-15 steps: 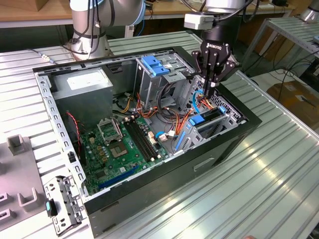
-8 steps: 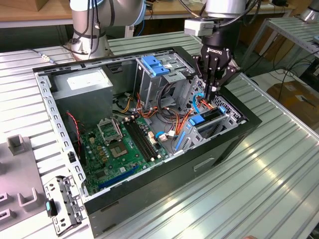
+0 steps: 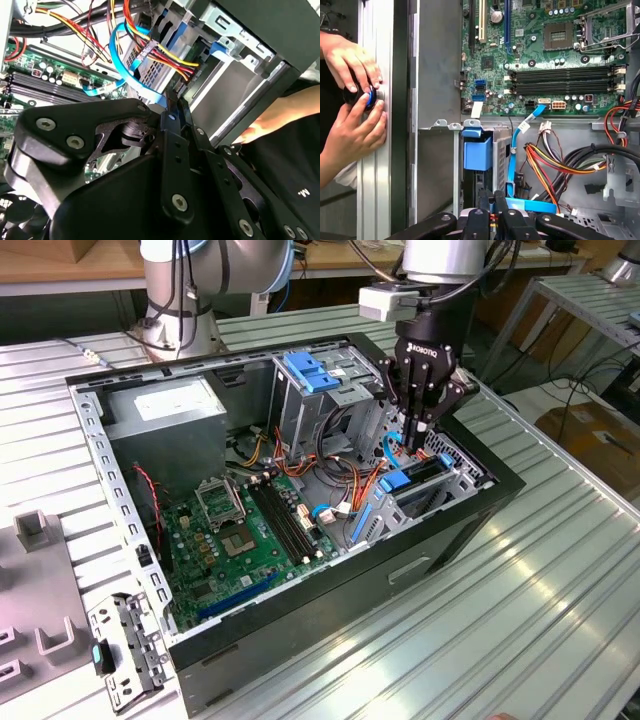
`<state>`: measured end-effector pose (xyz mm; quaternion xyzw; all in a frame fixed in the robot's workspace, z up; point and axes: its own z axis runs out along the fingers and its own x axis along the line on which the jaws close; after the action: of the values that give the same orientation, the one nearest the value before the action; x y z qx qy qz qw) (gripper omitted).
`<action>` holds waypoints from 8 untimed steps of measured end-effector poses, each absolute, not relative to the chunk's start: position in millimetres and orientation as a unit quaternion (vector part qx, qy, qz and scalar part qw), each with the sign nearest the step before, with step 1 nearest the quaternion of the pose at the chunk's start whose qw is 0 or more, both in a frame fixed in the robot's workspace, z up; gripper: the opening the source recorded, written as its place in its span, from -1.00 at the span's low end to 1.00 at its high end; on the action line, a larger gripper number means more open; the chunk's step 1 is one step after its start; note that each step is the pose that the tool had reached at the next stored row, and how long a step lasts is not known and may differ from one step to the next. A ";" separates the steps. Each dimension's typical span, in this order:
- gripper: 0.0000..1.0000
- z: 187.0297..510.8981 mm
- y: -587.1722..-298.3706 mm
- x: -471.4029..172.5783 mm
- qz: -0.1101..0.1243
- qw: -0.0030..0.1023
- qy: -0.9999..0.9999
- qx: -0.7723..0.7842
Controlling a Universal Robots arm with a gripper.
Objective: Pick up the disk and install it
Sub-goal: 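Insert the second disk wire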
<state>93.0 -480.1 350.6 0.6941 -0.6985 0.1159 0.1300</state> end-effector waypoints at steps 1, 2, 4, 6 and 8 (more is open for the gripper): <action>-0.68 350.5 -481.8 92.8 0.113 0.127 -0.699 0.695; -0.68 350.5 -485.3 92.8 0.109 0.123 -0.700 0.695; -0.68 350.5 -492.2 92.6 0.100 0.114 -0.701 0.697; -0.68 350.5 -497.6 92.4 0.094 0.108 -0.702 0.698; -0.68 350.5 -500.5 92.2 0.091 0.105 -0.702 0.698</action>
<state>92.2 -500.5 350.5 0.6983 -0.7023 0.0907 0.1047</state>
